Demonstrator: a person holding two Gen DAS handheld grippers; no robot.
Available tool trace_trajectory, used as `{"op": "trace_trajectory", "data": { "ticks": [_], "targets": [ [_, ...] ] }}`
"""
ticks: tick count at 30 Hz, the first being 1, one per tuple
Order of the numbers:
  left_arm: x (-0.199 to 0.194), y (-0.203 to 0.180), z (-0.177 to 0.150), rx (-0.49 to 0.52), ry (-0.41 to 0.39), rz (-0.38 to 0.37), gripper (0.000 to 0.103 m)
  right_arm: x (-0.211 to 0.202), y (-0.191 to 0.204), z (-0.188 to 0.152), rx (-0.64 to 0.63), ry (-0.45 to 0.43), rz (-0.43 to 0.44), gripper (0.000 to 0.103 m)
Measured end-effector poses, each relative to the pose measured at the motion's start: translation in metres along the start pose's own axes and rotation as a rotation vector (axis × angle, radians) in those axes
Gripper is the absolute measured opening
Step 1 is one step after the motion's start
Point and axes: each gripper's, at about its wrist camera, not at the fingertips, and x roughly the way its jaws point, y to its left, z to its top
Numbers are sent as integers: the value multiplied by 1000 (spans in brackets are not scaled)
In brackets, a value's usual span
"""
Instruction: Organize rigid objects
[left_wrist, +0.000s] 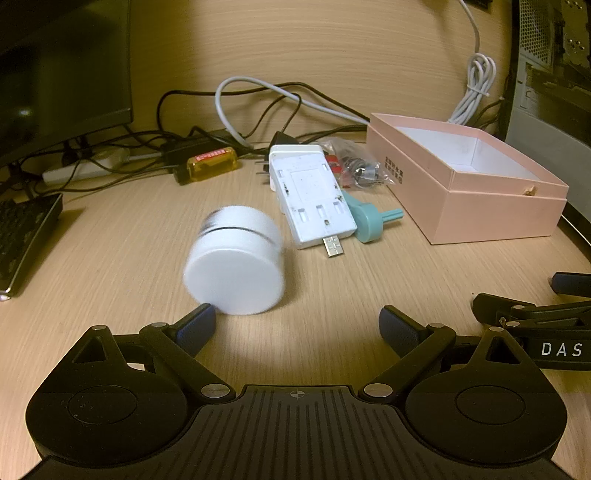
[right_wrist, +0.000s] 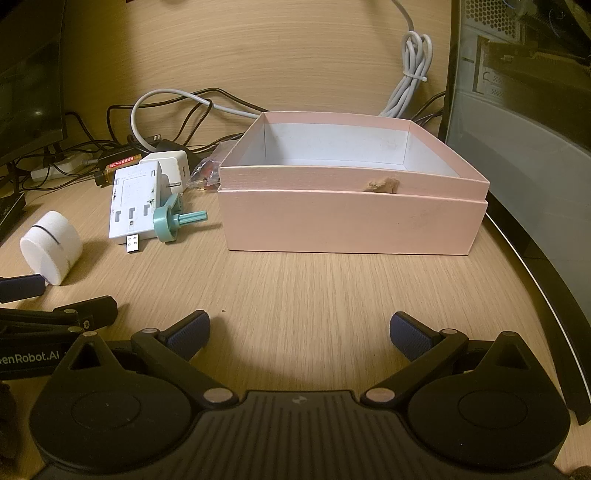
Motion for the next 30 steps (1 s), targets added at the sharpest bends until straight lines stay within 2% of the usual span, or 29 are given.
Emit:
{"op": "trace_trajectory", "data": {
  "ticks": [30],
  "targets": [
    [1, 1, -2, 0, 0, 0, 99, 0, 0, 0, 0, 0, 0, 103]
  ]
}}
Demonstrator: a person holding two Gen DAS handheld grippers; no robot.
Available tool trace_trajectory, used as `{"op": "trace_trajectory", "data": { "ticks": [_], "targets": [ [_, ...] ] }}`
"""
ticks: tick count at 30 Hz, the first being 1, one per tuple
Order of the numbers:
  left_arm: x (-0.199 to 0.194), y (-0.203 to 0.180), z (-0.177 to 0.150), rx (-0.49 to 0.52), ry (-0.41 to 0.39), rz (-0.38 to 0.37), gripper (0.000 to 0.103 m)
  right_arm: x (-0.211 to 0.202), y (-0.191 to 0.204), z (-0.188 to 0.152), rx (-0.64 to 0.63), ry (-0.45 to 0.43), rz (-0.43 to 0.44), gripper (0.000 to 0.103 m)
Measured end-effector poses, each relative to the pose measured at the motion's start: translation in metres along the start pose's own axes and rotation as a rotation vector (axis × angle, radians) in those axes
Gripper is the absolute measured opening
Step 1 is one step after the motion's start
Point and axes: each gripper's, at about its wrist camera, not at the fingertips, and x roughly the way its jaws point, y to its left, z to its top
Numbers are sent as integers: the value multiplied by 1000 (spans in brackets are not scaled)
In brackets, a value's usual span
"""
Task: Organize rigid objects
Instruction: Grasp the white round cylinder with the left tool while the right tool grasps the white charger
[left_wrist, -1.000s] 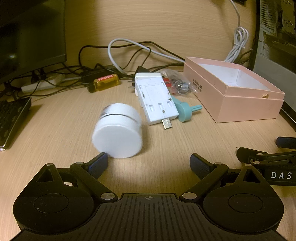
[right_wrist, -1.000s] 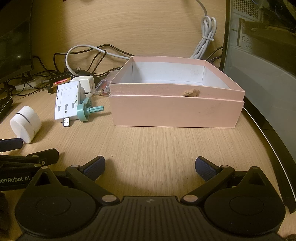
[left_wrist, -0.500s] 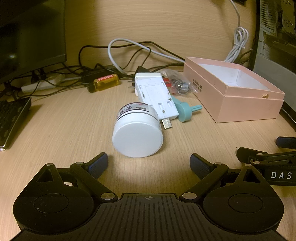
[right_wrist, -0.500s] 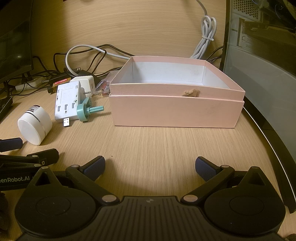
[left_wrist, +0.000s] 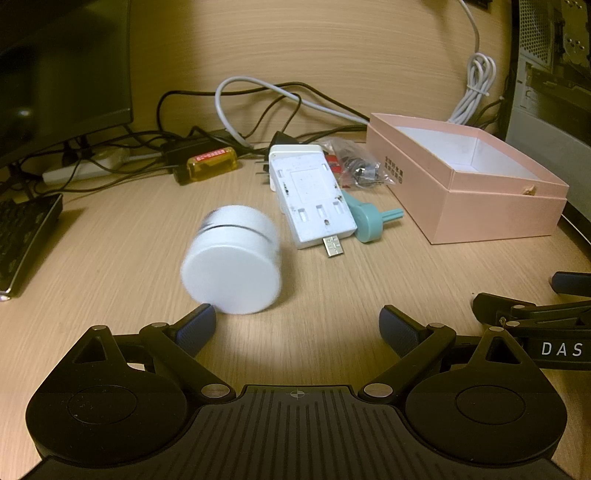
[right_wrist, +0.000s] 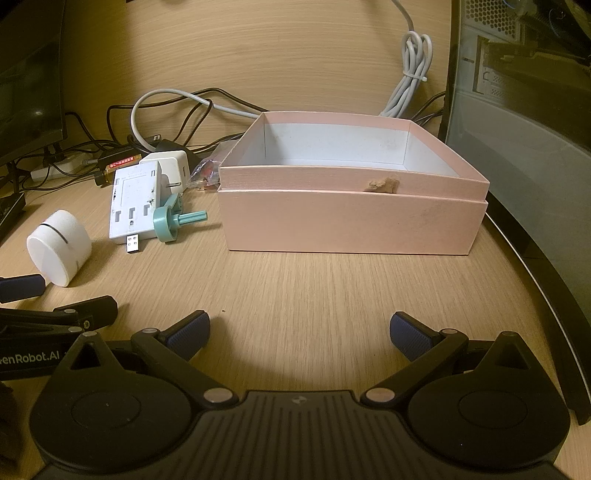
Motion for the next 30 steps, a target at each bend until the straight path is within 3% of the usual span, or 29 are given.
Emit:
{"op": "trace_trajectory", "data": {
  "ticks": [5, 10, 15, 22, 26, 27, 29, 30],
  "targets": [
    [-1, 2, -5, -6, -1, 3, 98, 1, 2, -1, -1, 0, -1, 103],
    [-17, 13, -10, -56, -28, -8, 86, -1, -3, -3, -18, 6, 42, 103],
    [-45, 39, 4, -153, -131, 121, 86, -7, -6, 1, -86, 91, 99, 103],
    [-13, 64, 32, -225, 31, 180, 86, -10, -8, 2, -111, 137, 119, 103],
    [-4, 58, 31, -183, -3, 214, 86, -14, -10, 3, -195, 149, 216, 100],
    [-3, 55, 29, -171, -8, 219, 84, -16, -11, 1, -203, 134, 233, 99],
    [2, 54, 30, -165, 13, 170, 62, -21, -5, 2, -244, 81, 222, 98],
    [3, 55, 31, -164, 20, 147, 61, -26, 0, 4, -269, 33, 205, 98]
  ]
}}
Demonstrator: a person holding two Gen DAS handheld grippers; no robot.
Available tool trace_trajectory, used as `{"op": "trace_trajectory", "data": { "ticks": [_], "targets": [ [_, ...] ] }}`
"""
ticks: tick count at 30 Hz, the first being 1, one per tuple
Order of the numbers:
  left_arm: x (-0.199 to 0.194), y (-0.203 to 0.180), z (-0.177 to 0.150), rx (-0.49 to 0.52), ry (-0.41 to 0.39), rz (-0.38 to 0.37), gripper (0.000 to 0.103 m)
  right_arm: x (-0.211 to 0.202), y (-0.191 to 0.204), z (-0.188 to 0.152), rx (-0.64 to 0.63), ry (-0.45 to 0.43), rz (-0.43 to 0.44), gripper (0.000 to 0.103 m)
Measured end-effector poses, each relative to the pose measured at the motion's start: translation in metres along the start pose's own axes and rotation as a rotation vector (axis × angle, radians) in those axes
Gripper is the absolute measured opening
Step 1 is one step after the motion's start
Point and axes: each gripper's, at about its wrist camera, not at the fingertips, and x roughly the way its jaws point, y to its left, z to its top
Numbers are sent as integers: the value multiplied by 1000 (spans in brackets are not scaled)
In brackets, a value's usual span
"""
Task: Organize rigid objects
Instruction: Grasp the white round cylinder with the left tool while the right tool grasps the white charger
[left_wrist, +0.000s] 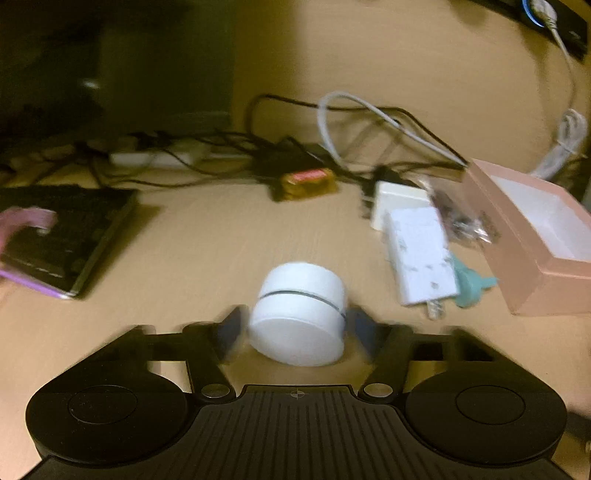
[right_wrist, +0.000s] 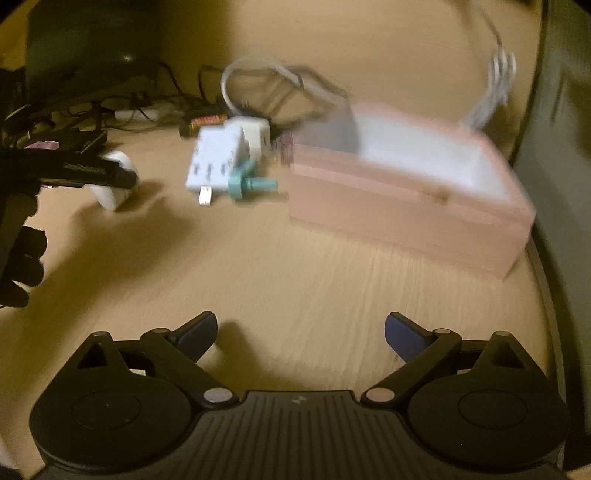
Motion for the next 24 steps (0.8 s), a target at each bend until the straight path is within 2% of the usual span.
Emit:
{"op": "trace_trajectory", "data": {
  "ticks": [3, 7, 10, 16, 19, 21, 22, 23, 24],
  "targets": [
    [-9, 5, 0, -9, 30, -63, 61, -16, 16, 16, -47, -116, -22, 98],
    [-43, 22, -3, -3, 27, -99, 60, -15, 42, 56, -103, -129, 35, 91],
    [-64, 37, -5, -8, 68, -117, 60, 4, 64, 81, -160, -151, 37, 89],
    [-92, 54, -14, -64, 110, -122, 60, 72, 86, 121, -145, -74, 7, 87],
    [-103, 58, -19, -63, 119, -141, 60, 104, 89, 125, -154, -20, -28, 87],
    [-106, 59, -22, -54, 132, -133, 60, 119, 92, 124, -175, 7, -21, 77],
    [-106, 61, -23, -55, 139, -135, 60, 126, 94, 123, -197, 21, -22, 65],
    [-106, 62, -23, -55, 142, -137, 60, 130, 97, 123, -217, 23, -40, 58],
    [-105, 62, -24, -50, 144, -139, 60, 130, 99, 124, -230, 21, -50, 57]
  ]
}}
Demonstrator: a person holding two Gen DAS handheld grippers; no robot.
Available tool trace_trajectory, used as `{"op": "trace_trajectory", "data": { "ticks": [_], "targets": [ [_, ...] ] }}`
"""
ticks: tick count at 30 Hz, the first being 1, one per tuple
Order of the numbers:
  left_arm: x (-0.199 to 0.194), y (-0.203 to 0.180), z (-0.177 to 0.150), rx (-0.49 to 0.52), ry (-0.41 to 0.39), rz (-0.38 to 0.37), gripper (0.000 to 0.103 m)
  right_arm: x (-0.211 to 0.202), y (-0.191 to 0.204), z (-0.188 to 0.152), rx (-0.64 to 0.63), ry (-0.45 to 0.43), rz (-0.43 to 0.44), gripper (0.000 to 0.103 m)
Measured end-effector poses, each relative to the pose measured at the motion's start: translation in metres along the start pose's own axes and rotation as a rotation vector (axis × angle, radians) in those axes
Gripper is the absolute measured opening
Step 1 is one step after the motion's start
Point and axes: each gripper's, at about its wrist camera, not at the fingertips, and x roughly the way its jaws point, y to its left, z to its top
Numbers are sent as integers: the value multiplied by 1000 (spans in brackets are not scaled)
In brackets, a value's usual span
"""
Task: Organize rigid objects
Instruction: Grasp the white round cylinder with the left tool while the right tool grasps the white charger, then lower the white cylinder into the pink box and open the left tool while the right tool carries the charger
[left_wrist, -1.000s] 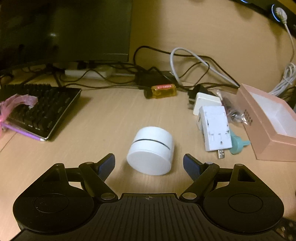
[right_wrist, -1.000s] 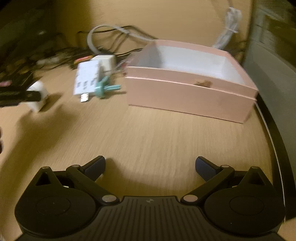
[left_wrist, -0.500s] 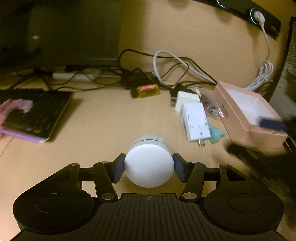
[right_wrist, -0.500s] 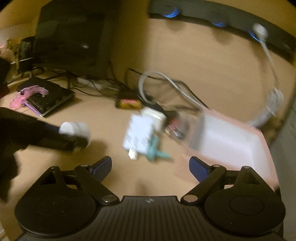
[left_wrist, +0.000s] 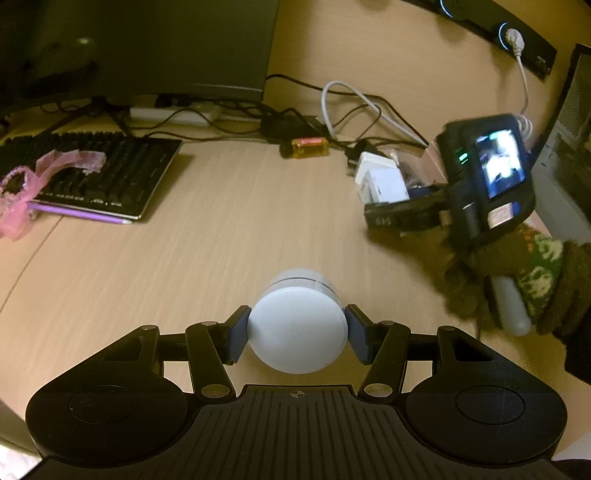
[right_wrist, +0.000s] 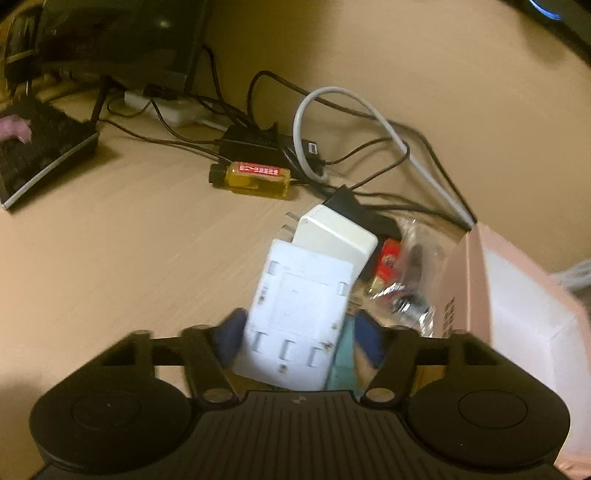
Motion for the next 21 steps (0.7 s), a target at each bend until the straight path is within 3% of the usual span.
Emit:
{"op": "trace_trajectory", "data": {
  "ticks": [3, 10, 15, 21],
  "targets": [
    [4, -5, 1, 37, 15, -27, 60, -18, -7, 1, 31, -8, 59, 57],
    [20, -47, 3, 232, 74, -162, 60, -118, -32, -31, 82, -69, 147, 56],
    [26, -87, 38, 385, 46, -265, 60, -164, -61, -73, 159, -37, 49, 56],
    [47, -176, 129, 603, 49, -411, 60, -194, -92, -117, 267, 4, -81, 56]
  ]
}}
